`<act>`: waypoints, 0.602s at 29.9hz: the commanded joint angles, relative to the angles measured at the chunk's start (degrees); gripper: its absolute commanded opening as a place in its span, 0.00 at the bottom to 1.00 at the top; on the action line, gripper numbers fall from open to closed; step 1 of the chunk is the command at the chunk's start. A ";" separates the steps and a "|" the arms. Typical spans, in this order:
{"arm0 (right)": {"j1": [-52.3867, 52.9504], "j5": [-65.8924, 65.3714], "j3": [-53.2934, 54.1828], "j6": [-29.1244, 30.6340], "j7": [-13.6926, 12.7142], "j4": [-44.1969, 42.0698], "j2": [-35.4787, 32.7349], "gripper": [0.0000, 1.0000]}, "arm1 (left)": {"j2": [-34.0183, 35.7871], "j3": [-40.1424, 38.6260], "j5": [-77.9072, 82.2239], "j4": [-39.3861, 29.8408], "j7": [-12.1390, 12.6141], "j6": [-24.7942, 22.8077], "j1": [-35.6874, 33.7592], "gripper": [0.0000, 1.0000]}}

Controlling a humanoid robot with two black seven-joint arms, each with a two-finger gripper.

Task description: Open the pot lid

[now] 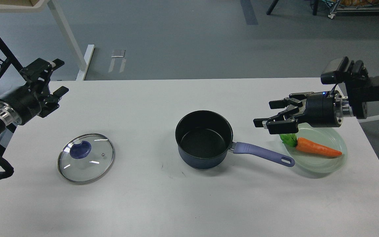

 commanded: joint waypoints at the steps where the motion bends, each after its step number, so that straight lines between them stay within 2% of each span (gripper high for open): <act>1: -0.75 14.11 4.29 -0.97 0.01 -0.70 -0.56 0.98 | -1.96 -0.94 -7.96 3.25 -0.01 -4.62 -0.02 0.99; 6: -3.30 37.07 5.79 -4.40 0.01 -3.43 1.02 0.98 | -4.51 -2.53 -13.33 7.39 -0.01 -7.00 0.25 0.99; 9: -5.93 51.99 6.23 -6.16 0.01 -6.15 4.18 0.98 | -6.35 -3.40 -16.32 9.49 -0.01 -8.93 0.60 0.99; 14: -10.58 69.67 8.34 -6.43 0.01 -11.24 8.66 0.98 | -8.90 -3.67 -18.96 13.36 2.32 -13.50 0.77 0.99; 18: -15.94 79.87 14.48 -5.55 0.01 -17.56 13.93 0.98 | -10.31 -3.93 -21.59 14.51 3.11 -15.70 1.65 0.99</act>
